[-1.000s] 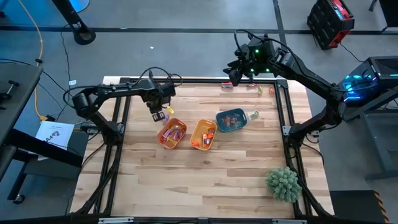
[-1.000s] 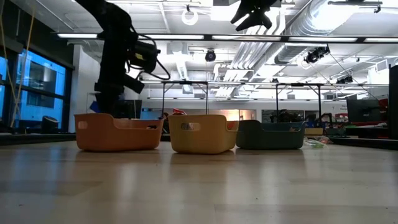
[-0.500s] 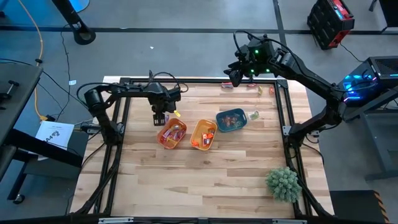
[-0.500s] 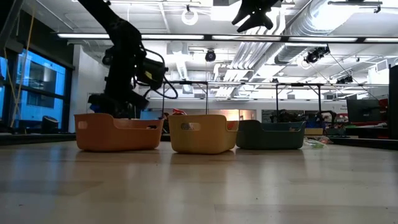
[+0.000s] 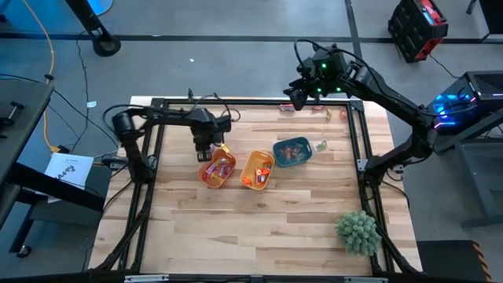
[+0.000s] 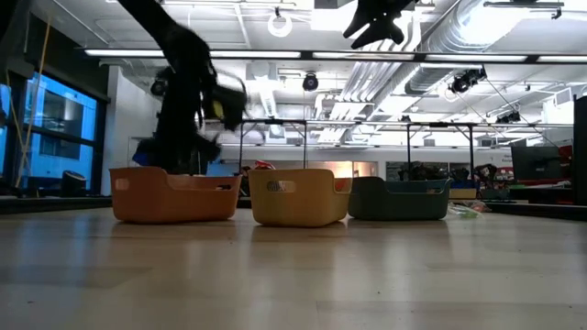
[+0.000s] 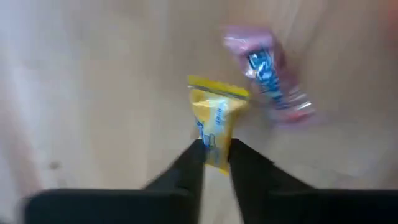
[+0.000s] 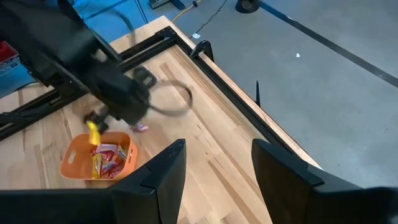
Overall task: Sort candy
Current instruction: Put the yellow candy into the orange bin, then put the purple candy into the orange bin
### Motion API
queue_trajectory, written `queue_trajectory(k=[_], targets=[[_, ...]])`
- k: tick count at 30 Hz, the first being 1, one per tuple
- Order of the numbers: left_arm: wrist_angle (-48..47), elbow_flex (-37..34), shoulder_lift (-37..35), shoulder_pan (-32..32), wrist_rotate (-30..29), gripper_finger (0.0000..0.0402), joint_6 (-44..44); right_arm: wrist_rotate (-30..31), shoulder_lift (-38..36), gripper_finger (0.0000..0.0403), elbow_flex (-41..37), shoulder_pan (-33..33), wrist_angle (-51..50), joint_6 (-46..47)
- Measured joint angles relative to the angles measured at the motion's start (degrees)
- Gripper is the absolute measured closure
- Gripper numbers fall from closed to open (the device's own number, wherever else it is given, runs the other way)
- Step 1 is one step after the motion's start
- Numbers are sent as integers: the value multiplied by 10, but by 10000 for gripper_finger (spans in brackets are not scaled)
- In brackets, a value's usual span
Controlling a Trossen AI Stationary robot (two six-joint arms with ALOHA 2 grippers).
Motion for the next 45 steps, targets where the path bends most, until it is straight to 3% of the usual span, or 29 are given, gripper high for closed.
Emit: queue_trajectory(k=[2,5,11,18,24,31,35,39,45], targets=[[-5,2,-47,5,13,385,-17,0,0,224,0,0,0,0],[-2,1,-125,7,39,385,-32,0,0,224,0,0,0,0],[-3,2,-236,-31,166,398,-69,0,0,224,0,0,0,3],[22,2,-228,-141,174,397,-149,0,0,224,0,0,0,6],[64,2,-168,-183,151,342,-241,0,0,224,0,0,0,6],[21,7,-159,-158,142,253,-282,0,0,224,0,0,0,6],[2,10,-178,-121,65,217,-287,0,0,224,0,0,0,6],[3,-6,-179,-70,55,201,-253,0,0,224,0,0,0,6],[80,-88,-175,-15,118,208,-178,0,0,224,0,0,-8,17]])
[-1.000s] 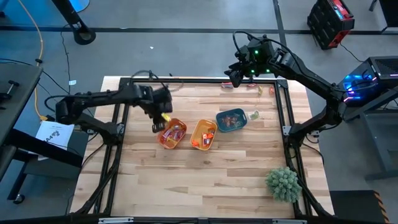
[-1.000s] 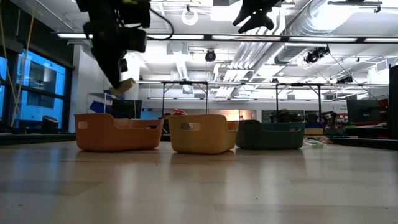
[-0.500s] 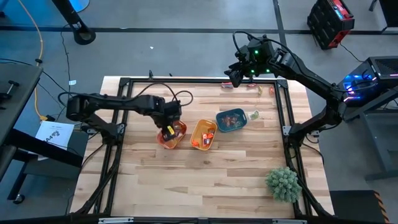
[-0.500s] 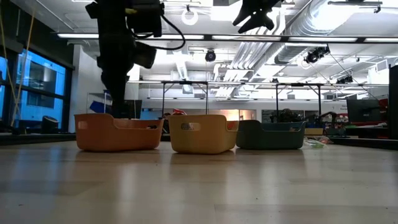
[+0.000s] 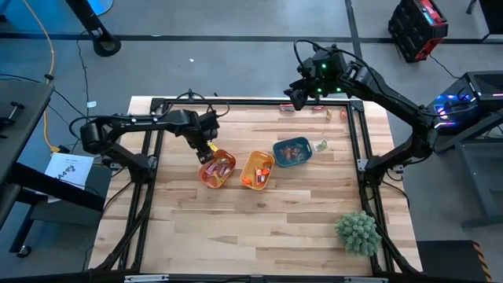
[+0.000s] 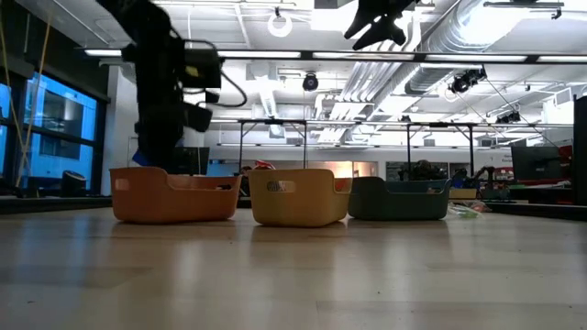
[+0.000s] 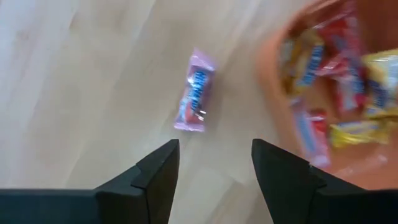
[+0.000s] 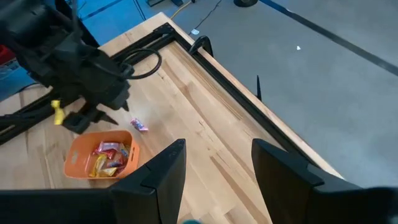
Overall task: Sort candy
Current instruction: Put the purple candy into the orange bin
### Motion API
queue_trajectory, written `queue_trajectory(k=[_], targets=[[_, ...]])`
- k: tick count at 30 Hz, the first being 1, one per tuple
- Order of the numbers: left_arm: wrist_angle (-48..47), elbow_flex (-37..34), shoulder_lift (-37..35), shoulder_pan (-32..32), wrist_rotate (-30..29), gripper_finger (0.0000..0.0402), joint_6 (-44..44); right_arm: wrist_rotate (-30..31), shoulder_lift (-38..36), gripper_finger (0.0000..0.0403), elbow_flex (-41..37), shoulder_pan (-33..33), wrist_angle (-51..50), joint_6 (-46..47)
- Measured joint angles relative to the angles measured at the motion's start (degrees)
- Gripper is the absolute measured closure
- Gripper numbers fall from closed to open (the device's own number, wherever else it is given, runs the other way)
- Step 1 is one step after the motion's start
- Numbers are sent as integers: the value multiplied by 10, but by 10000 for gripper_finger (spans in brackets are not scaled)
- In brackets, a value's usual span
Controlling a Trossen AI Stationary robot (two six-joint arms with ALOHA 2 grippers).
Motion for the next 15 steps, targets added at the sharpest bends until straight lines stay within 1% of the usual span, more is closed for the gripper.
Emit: queue_trajectory(k=[4,11,13,15], targets=[[62,-47,0,19,2,222,1,0,0,224,0,0,-9,8],[175,-106,0,23,3,254,1,0,0,224,0,0,-3,9],[193,-118,0,23,-4,270,-13,0,0,224,0,0,-3,9],[185,-122,0,26,-10,298,-29,0,0,224,0,0,-3,12]])
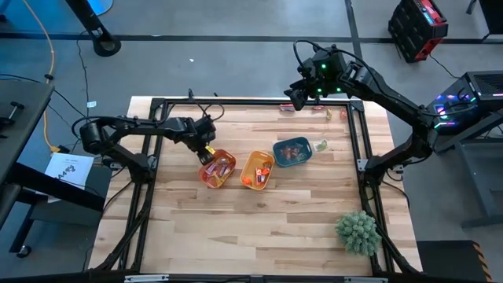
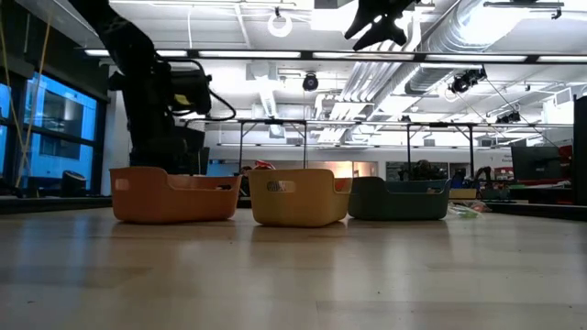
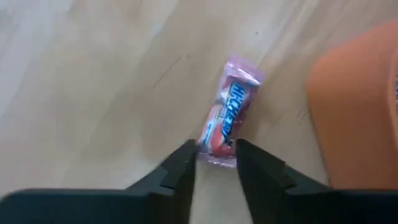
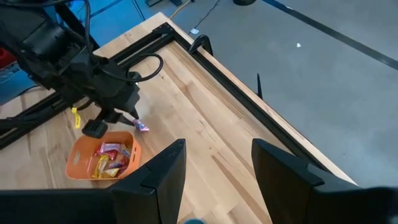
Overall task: Sort candy
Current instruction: Put the purple candy into the orange bin
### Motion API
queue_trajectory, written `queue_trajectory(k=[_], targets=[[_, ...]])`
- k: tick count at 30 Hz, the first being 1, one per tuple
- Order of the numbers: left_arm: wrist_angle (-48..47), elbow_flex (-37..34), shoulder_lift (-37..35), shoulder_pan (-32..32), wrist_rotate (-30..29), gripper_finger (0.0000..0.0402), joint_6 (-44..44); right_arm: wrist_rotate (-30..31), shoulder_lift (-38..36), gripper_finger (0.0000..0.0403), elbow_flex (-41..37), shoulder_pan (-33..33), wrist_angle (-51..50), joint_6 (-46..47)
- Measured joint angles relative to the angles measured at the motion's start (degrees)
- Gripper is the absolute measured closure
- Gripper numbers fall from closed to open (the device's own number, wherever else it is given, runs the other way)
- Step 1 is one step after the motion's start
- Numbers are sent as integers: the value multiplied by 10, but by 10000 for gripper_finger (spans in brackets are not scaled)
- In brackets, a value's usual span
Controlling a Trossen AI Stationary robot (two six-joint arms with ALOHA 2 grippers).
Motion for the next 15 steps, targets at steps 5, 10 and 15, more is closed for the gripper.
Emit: queue_trajectory(k=[5,10,15], targets=[[-49,32,-31,20,6,391,-10,0,0,224,0,0,0,0],[-85,81,-120,43,5,398,12,0,0,224,0,0,1,0],[-106,111,-196,36,68,401,23,0,0,224,0,0,0,0]])
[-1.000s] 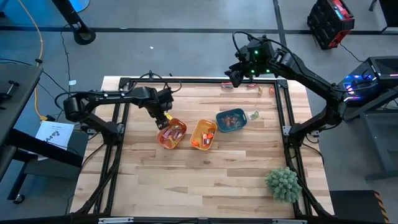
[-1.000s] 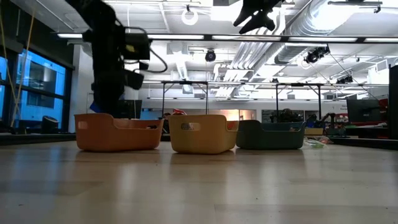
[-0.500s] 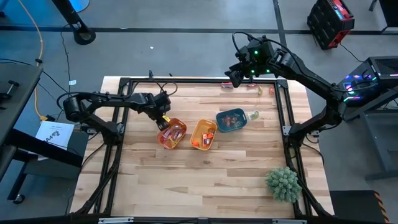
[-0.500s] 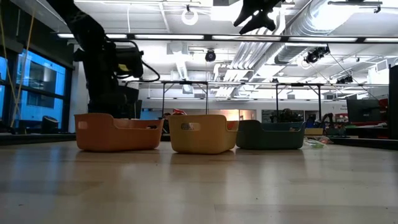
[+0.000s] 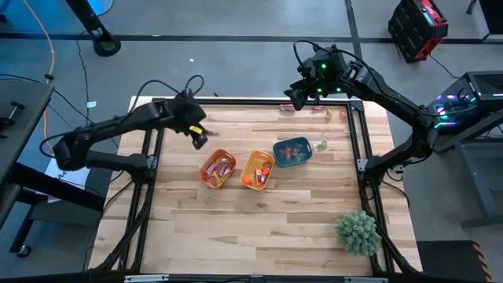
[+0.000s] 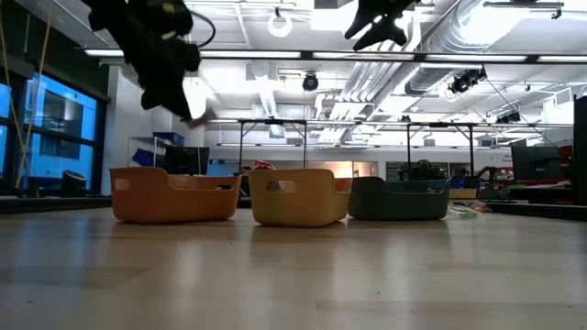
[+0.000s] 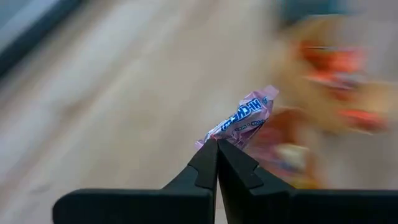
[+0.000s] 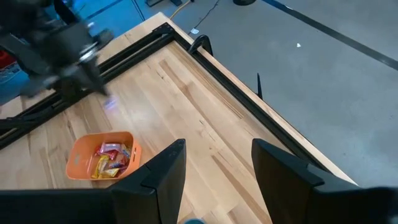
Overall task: Sort candy
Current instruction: Put the purple candy into the orange bin, then put the orange chocolate into the yellow bin
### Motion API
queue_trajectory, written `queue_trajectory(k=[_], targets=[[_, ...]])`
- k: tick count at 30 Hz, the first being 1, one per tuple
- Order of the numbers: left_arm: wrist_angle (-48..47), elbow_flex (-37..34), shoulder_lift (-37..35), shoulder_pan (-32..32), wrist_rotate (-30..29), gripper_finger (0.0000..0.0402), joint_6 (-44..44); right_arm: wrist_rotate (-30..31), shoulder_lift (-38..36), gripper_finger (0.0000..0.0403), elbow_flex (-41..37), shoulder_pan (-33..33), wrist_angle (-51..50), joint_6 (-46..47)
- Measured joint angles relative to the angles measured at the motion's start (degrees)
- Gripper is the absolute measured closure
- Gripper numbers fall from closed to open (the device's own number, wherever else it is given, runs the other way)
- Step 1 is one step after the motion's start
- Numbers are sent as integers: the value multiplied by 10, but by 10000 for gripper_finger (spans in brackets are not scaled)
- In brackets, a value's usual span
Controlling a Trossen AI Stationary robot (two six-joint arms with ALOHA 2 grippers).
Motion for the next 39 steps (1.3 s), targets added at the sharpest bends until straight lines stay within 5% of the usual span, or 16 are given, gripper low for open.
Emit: queue_trajectory(k=[3,9,14,30,39], targets=[[-17,0,-14,-45,70,401,-26,0,0,224,0,0,0,-1],[15,-19,27,-189,70,401,-111,0,0,224,0,0,3,-4],[38,-19,89,-254,-36,389,-158,0,0,224,0,0,-1,-4],[9,43,96,-180,-118,240,-141,81,9,224,0,-5,-94,-25],[93,126,91,-104,-133,216,-128,78,134,224,0,-81,-61,-44]])
